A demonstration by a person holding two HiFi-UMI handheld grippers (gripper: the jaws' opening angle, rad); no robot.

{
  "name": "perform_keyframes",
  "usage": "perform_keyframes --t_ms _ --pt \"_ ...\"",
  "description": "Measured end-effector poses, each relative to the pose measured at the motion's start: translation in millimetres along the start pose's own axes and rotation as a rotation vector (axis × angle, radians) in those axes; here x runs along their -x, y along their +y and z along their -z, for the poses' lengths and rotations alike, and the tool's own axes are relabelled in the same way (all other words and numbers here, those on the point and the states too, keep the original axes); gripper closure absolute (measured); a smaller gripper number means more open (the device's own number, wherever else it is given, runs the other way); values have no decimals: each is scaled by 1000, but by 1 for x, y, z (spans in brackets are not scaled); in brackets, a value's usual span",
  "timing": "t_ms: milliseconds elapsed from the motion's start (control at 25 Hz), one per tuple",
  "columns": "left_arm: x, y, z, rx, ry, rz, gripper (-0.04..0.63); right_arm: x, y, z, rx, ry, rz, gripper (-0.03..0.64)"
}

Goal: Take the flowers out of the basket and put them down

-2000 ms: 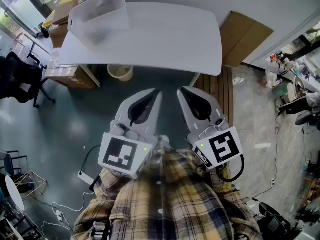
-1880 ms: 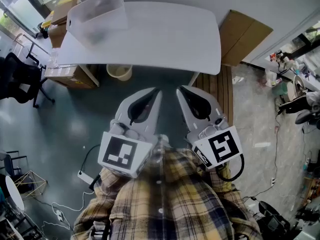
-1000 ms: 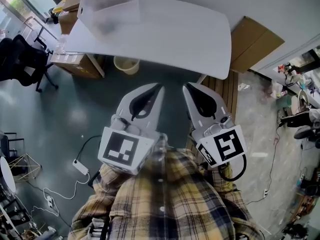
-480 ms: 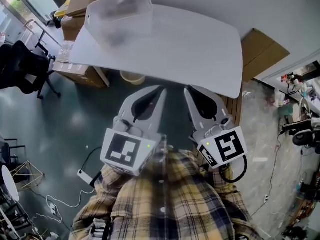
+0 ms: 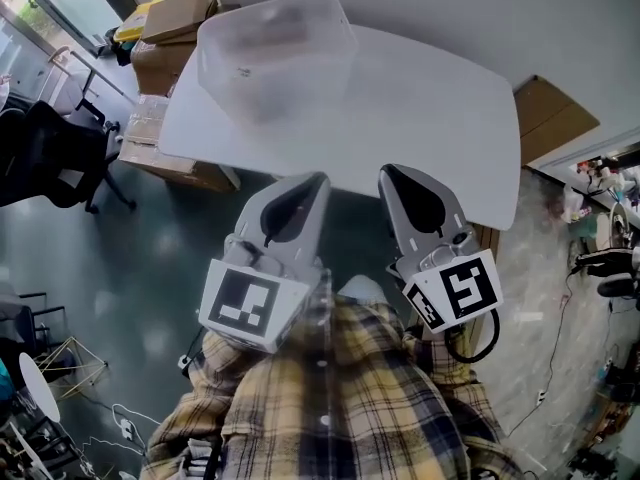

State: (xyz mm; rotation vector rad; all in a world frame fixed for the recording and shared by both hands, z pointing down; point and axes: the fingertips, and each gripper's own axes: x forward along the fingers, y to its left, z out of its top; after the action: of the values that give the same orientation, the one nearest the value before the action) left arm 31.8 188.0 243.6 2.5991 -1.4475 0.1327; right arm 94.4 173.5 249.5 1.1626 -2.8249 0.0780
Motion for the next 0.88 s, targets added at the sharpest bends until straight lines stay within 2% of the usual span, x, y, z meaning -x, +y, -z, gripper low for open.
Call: perform_keyframes --t_ms 240,480,880 --pt "-8 59 2 25 12 -20 594 -58 -2 3 -5 32 -3 612" --pt "-39 109 3 40 17 -47 594 -119 -23 3 -6 35 -29 612" --pt "-134 196 -23 44 -3 -85 594 -232 -91 -12 22 33 -99 612"
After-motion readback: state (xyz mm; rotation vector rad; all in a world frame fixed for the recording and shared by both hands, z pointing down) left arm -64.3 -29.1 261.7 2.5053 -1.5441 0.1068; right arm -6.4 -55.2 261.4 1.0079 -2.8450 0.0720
